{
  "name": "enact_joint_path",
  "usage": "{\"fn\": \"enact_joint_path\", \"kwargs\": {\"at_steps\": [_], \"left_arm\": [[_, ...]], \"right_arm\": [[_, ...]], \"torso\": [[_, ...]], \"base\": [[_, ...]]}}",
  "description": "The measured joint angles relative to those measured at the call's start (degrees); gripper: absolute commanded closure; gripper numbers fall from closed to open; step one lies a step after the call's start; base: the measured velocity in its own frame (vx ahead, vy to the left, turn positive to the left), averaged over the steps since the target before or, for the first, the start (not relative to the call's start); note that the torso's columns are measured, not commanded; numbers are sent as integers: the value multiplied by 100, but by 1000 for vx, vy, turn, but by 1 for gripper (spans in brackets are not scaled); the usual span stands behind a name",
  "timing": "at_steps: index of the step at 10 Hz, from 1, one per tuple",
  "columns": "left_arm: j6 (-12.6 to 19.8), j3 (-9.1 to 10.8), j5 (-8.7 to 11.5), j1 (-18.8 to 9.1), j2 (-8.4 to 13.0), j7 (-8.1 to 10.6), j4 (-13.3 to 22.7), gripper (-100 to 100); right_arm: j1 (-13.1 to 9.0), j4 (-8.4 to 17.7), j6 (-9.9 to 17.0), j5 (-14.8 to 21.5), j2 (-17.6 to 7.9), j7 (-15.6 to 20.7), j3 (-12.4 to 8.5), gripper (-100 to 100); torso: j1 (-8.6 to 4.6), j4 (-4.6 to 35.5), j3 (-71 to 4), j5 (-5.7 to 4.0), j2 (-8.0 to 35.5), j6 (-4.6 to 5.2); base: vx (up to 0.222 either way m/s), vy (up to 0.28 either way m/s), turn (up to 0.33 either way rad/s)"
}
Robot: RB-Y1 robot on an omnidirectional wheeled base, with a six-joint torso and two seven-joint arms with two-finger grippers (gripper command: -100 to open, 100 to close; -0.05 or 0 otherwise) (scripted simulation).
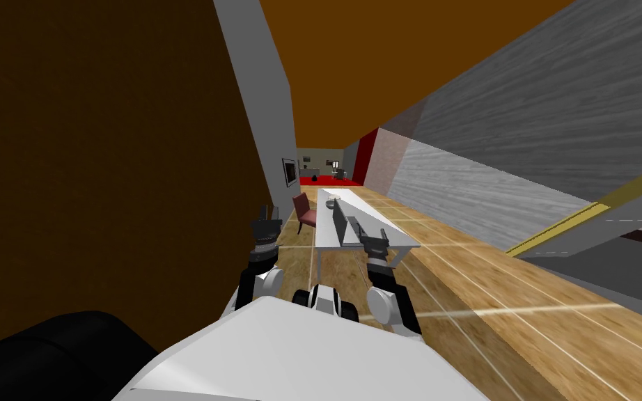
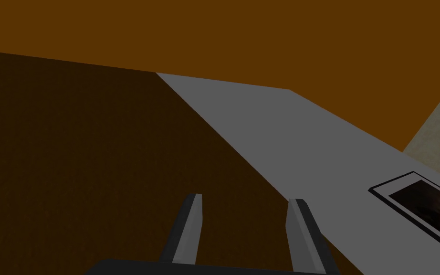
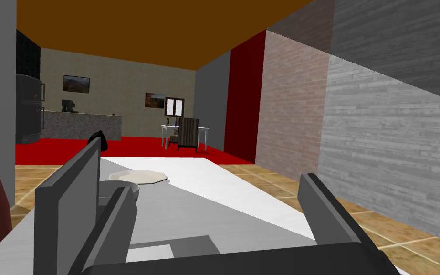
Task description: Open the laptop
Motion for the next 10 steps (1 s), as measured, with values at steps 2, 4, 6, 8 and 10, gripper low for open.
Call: {"fn": "enact_joint_path", "kwargs": {"at_steps": [2,4,6,8,10], "left_arm": [[0,0,0,0,0,0,0,0],[0,0,0,0,0,0,0,0],[0,0,0,0,0,0,0,0],[0,0,0,0,0,0,0,0],[0,0,0,0,0,0,0,0]], "right_arm": [[-95,241,-20,-247,31,-298,142,-100],[-176,416,39,-560,83,-612,252,-100],[-201,567,27,-738,123,-857,400,-100],[-333,864,24,-1073,155,-1219,548,-100],[-349,938,90,-1273,211,-1442,634,-100]], "torso": [[-1,0,-1,0,-1,2],[-1,0,-1,0,-1,0],[1,0,0,0,-1,0],[-5,0,-1,-1,-1,1],[1,0,0,0,0,0]], "base": [[12,-17,32],[11,-20,63],[12,-17,64],[10,-26,51],[8,-18,55]]}}
